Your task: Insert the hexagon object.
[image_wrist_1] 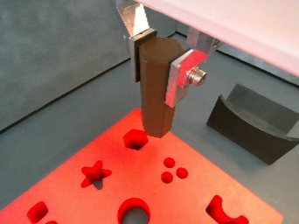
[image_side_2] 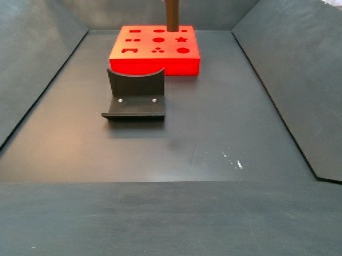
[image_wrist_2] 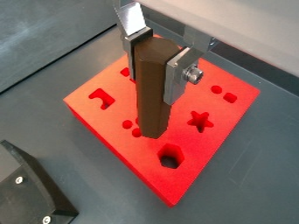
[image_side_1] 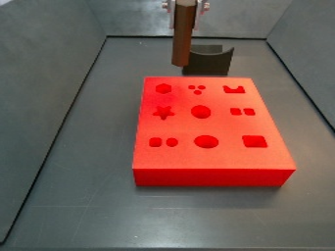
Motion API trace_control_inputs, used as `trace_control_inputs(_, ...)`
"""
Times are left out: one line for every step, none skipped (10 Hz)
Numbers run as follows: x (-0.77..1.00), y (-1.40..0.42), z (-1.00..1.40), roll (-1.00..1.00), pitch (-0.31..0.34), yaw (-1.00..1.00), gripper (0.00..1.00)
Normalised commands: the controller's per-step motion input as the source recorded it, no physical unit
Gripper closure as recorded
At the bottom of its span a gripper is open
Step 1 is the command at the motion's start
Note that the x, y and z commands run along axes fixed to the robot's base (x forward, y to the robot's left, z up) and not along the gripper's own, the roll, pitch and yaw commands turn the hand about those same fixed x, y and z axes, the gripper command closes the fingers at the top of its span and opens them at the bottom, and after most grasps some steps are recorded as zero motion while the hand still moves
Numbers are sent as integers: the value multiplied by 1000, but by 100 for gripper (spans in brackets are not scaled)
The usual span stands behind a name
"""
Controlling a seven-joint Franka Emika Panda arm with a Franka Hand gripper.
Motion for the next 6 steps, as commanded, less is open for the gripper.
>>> trace_control_inputs(-34, 0, -77, -430, -274, -251, 100)
trace_control_inputs(69, 0, -29, -500, -234, -203, 100)
trace_control_inputs(-6, 0, -17, -474, -321, -240, 100)
trace_control_inputs(-40, 0, -23, -421, -333, -149, 100)
trace_control_inputs(-29, 0, -80, -61, -94, 0, 100)
trace_control_inputs(-66, 0, -206, 0, -66, 120, 100)
